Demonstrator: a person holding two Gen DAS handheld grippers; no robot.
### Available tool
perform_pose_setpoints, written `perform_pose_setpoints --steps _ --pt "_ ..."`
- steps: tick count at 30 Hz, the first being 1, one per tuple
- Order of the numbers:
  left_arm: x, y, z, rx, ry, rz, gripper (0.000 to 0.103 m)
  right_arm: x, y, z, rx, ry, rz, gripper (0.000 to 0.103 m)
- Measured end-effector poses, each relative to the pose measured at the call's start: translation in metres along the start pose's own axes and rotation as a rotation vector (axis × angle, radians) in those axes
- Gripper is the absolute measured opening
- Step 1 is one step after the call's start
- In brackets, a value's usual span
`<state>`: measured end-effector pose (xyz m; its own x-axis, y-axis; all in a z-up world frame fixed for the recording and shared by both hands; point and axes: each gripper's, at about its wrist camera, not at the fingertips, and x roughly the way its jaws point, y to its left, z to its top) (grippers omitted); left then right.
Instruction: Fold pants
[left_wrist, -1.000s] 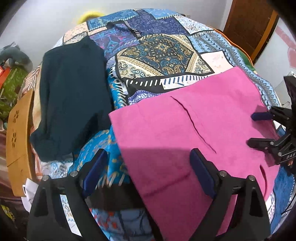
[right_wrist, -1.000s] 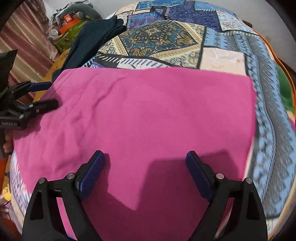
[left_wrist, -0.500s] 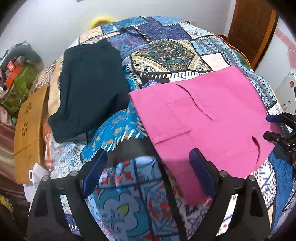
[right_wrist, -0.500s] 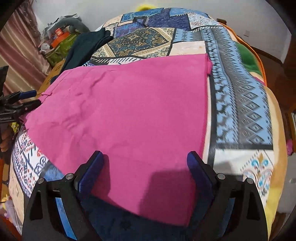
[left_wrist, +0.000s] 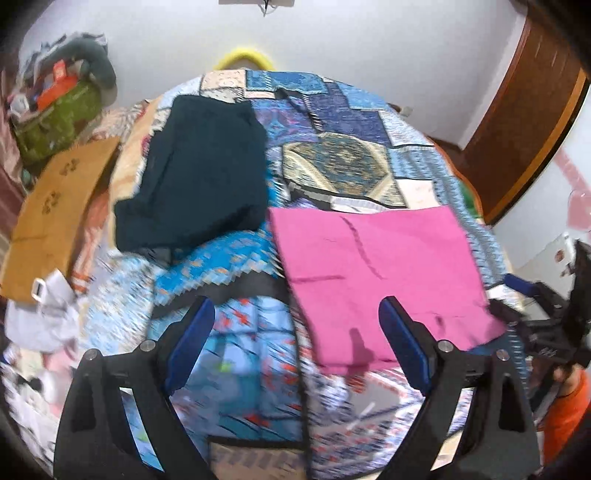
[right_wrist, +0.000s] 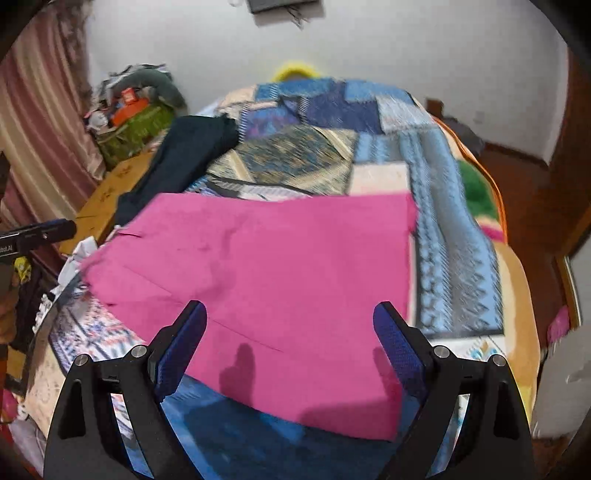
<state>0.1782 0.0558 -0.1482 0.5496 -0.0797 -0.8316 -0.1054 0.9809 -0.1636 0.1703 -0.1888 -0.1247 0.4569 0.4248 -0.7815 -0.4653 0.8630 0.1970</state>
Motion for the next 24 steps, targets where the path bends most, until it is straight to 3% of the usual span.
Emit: perform_pose_setpoints --steps 3,7,12,24 --pt "0.001 -0.013 -0.012 -0.011 0.018 -0.070 0.091 0.009 0.020 0.000 -0.054 -0.008 0.001 0.090" --pt "0.006 -0.027 -0.025 0.001 0.042 -0.090 0.091 0.024 0.032 -0.005 -0.085 0.004 0.001 0.090" --pt "0.018 -0.029 -0.035 -0.038 0.106 -0.132 0.089 0.035 0.030 -0.012 -0.045 0.046 0.015 0.090" --pt "0.031 -0.025 -0.042 -0.140 0.150 -0.247 0.089 0.038 0.032 -0.026 -0.022 0.082 0.042 0.090"
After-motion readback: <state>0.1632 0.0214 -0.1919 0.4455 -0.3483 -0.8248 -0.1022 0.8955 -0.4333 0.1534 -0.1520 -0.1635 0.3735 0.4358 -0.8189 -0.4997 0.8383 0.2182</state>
